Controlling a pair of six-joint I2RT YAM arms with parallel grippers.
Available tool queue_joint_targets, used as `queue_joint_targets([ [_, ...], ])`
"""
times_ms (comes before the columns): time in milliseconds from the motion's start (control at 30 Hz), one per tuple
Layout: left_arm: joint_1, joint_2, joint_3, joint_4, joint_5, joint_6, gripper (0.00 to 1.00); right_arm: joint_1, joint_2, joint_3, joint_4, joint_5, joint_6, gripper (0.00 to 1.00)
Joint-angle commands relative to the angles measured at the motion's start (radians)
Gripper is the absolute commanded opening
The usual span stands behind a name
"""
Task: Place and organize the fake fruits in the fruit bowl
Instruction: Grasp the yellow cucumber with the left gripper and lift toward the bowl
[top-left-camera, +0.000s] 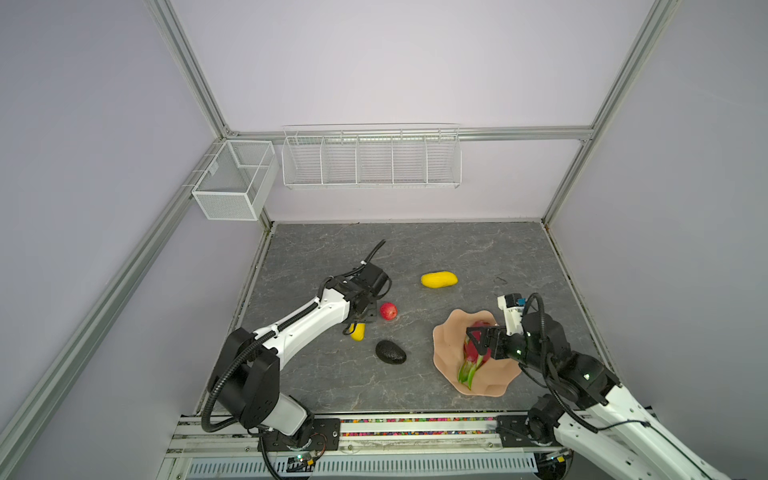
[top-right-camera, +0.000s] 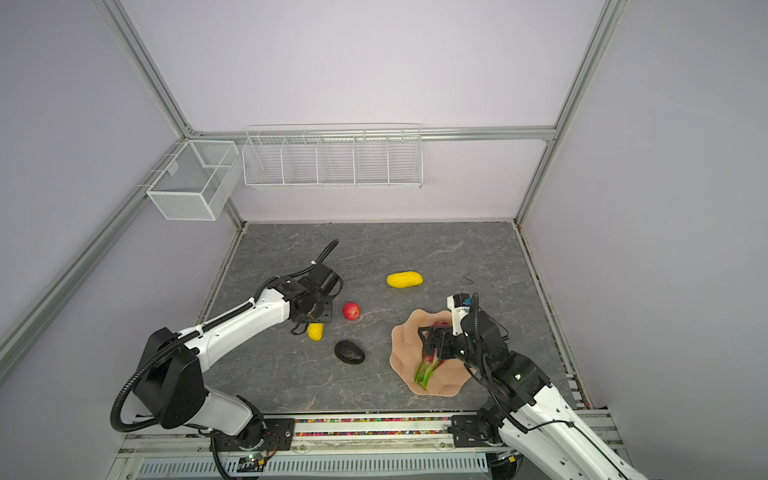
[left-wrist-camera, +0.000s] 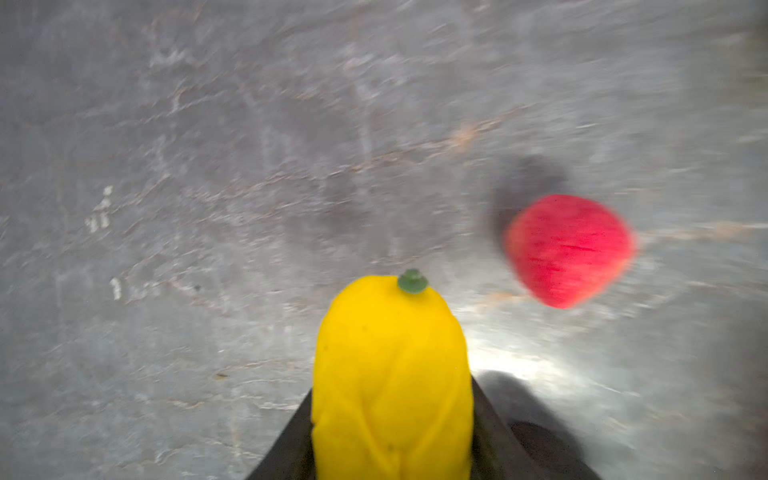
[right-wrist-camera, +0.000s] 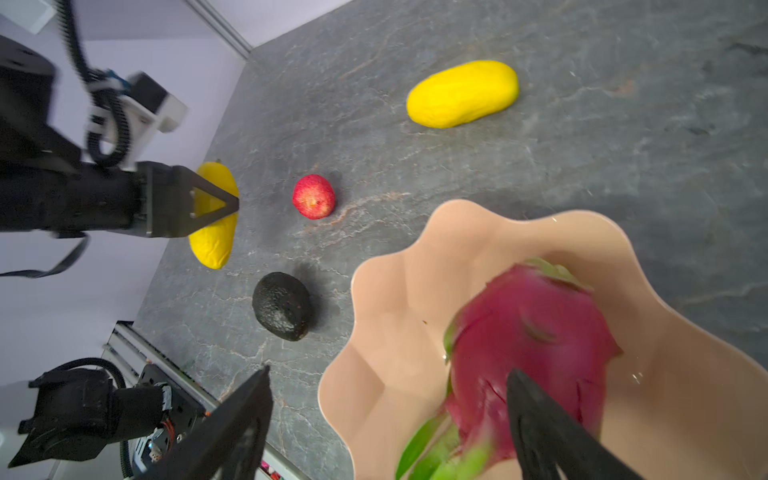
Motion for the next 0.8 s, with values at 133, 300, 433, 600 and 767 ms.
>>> queue_joint_targets([
  [133,-0.265,0.19,0.298,0.034,0.12,-0.049,0.44,-0.012,-0.141,-0.05,-0.162,0.026,0.075,0.89],
  [300,-0.362,0.394,0.475,0.043,0.159,-0.05,0.44,-0.011,-0.187,-0.047,-0.201,0.041,0.07,0.89],
  [433,-0.408,0.495,0.569,0.019,0.149,-0.049,0.44,-0.012,-0.176,-0.035,-0.197,0.018,0.065,0.89],
  [600,-0.428,0.542,0.6,0.003,0.154,-0.034,0.45,-0.013,-0.185,-0.033,-0.19,0.027,0.051,0.89],
  [767,-0.436,0.566,0.605,0.009,0.18,-0.022,0.49,-0.012,-0.174,-0.033,-0.18,0.029,0.038,0.89],
])
